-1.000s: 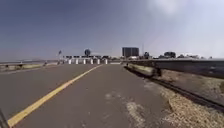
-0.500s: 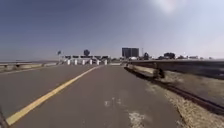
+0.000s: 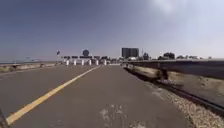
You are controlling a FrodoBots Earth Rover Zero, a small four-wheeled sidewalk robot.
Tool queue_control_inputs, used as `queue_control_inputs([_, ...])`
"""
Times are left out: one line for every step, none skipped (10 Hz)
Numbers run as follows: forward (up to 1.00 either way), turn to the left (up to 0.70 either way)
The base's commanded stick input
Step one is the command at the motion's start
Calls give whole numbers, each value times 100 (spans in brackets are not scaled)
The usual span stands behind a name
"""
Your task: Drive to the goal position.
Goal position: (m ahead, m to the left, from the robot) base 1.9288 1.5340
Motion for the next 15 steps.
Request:
queue_control_inputs([50,0])
queue_control_inputs([50,0])
queue_control_inputs([50,0])
queue_control_inputs([50,0])
queue_control_inputs([50,0])
queue_control_inputs([50,0])
queue_control_inputs([50,0])
queue_control_inputs([50,0])
queue_control_inputs([50,0])
queue_control_inputs([50,0])
queue_control_inputs([50,0])
queue_control_inputs([50,0])
queue_control_inputs([50,0])
queue_control_inputs([50,0])
queue_control_inputs([50,0])
